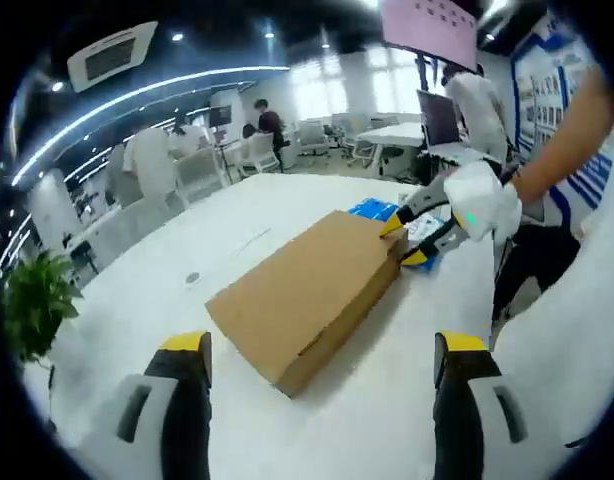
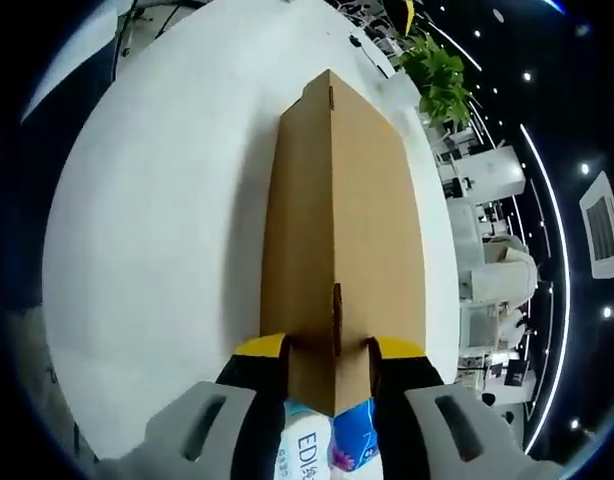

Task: Operate the shoe box by opening the lid, removing the specified soft item, and placing it in the target area until the item is outside and the box remains undamaged.

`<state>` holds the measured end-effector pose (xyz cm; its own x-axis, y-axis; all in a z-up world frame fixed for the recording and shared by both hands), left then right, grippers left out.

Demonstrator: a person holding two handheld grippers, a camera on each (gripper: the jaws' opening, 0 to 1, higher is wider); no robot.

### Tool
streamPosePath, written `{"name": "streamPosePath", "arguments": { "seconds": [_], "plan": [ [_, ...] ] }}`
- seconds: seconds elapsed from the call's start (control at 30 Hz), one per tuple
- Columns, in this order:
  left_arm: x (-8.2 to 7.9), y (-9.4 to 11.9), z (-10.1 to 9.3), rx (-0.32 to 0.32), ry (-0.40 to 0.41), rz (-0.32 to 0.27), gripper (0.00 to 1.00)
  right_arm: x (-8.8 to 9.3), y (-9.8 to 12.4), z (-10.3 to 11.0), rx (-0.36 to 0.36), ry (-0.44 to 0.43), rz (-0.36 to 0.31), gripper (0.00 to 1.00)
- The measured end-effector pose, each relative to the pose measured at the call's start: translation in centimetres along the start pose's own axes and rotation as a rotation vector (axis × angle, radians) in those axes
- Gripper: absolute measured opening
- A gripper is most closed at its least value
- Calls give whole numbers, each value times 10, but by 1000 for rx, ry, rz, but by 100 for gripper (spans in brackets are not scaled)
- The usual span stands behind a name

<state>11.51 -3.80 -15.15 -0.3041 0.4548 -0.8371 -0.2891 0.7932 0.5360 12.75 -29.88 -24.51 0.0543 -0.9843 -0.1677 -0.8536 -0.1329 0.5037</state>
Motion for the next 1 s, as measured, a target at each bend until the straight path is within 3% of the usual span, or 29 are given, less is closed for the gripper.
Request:
{"name": "streamPosePath", "arguments": {
  "seconds": [0.07, 0.1, 0.23, 0.33, 0.37, 0.4, 0.63, 0.87, 1.0],
  "plan": [
    [-5, 7, -12, 10, 114, -57, 99, 0, -1, 1, -1, -1, -4, 30],
    [-7, 9, -17, 18, 133, -79, 99, 1, -1, 1, -1, 0, -8, 31],
    [-7, 18, -39, -20, 95, -88, 99, 2, -1, 0, -1, -3, -17, 31],
    [0, 20, -51, -37, 138, -113, 99, 4, -1, 0, -2, -7, -26, 31],
    [5, 18, -54, -35, 137, -105, 99, 4, -1, 0, -1, -8, -29, 31],
    [12, 18, -58, -46, 147, -58, 98, 4, -1, 0, -2, -7, -30, 30],
    [14, 16, -79, -61, 181, -83, 97, 8, -1, -1, -9, -10, -52, 30],
    [10, 8, -79, -72, 170, -83, 97, 8, -3, -2, -13, 37, -65, 31],
    [9, 7, -77, -60, 206, -92, 98, 8, -4, -4, -24, 3, -66, 32]
  ]
}}
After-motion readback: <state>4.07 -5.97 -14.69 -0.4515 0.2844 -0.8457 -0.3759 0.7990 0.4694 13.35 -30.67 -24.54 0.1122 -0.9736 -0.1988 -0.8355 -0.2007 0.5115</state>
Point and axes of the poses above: the point that each gripper's makers call its tool centre point, and the gripper's own axes: y roughly backward along the fingers, z roughly to its left, x roughly out of its underside, the point moved 7 cm from there along y, roughly backward along the fingers, and after that the axes turned 13 degrees about x, right-handed, at the moved point
